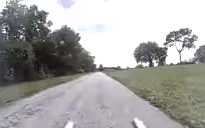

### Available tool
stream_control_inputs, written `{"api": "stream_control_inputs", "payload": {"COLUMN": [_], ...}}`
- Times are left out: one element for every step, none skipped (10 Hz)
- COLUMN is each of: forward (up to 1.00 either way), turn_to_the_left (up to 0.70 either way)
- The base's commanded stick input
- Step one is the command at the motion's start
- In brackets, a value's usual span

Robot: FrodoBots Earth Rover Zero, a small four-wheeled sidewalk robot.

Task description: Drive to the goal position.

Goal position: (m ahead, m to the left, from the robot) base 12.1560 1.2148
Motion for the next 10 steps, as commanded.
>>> {"api": "stream_control_inputs", "payload": {"forward": [0.7,0.7,0.7,0.7,0.7,0.7,0.7,0.7,0.7,0.7], "turn_to_the_left": [0.0,0.0,-0.1,-0.24,-0.32,-0.21,-0.1,0.0,0.0,0.0]}}
